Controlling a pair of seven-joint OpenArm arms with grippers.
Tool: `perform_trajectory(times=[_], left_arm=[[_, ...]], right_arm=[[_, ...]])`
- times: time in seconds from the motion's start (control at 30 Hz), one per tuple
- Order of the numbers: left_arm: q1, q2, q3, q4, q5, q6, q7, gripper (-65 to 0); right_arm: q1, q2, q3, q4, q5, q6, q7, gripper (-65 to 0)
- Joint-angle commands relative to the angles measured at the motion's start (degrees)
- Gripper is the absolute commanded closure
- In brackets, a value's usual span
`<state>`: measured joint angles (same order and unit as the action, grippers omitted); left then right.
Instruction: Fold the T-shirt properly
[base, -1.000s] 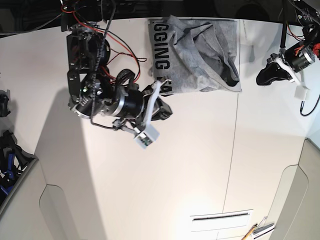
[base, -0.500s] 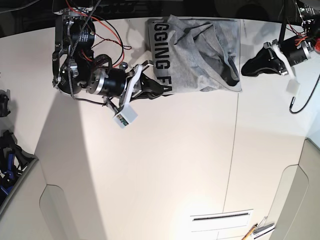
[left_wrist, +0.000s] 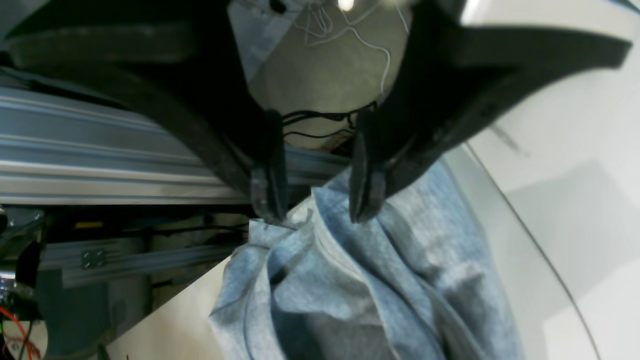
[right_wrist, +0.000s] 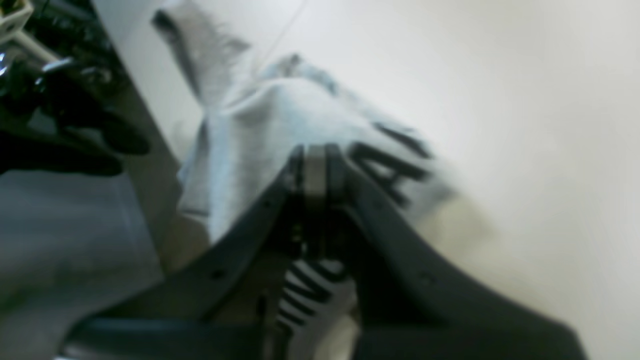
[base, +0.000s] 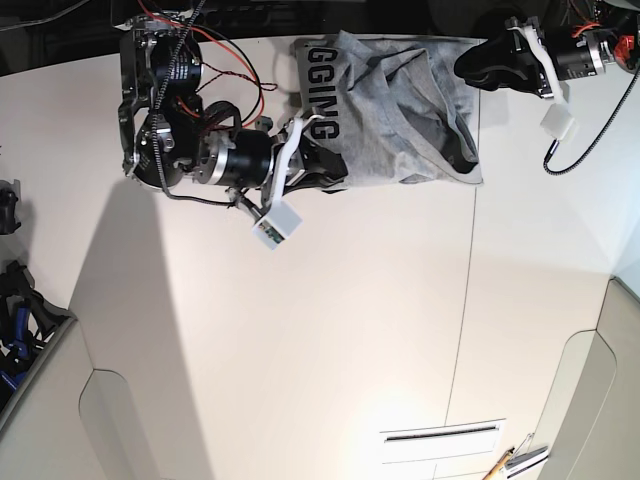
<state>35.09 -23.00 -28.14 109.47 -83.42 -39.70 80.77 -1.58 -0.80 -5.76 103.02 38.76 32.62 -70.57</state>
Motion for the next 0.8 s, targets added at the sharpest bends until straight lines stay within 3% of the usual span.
perform_trajectory(times=[0.0,0.17,0.3,0.37,0.53,0.77], left_arm=[[0.2,-0.3,-0.3,0.8,-1.6,-0.3,-0.8,-24.1],[0.2,1.8,0.5,0.8,-1.6,-0.3,-0.8,-24.1],[0.2,2.1,5.0,0.8,-1.6,-0.3,-0.8,-24.1],[0.2,2.1,7.7,0.8,2.6,-0.3,-1.8,-24.1],[0.1,2.6,11.6,0.8,11.7,-0.3,-6.2,-24.1],[0.1,3.0,11.7,0.8,15.7,-0.3,-7.2,-24.1]], right_arm=[[0.8,-0.2,-1.2,1.0,1.3,0.5,1.2,0.0],[0.7,-0.2,-6.7,1.0,-4.5,0.4,4.2,0.0],[0.7,-0.2,-7.3,0.7,-9.0,-1.0,7.3,0.0],[0.7,-0.2,-7.3,0.5,-10.3,-1.8,7.4,0.0],[0.8,-0.2,-7.3,-1.2,-10.3,-2.0,7.4,0.0],[0.7,-0.2,-7.3,-6.0,-8.3,-1.9,7.8,0.0]])
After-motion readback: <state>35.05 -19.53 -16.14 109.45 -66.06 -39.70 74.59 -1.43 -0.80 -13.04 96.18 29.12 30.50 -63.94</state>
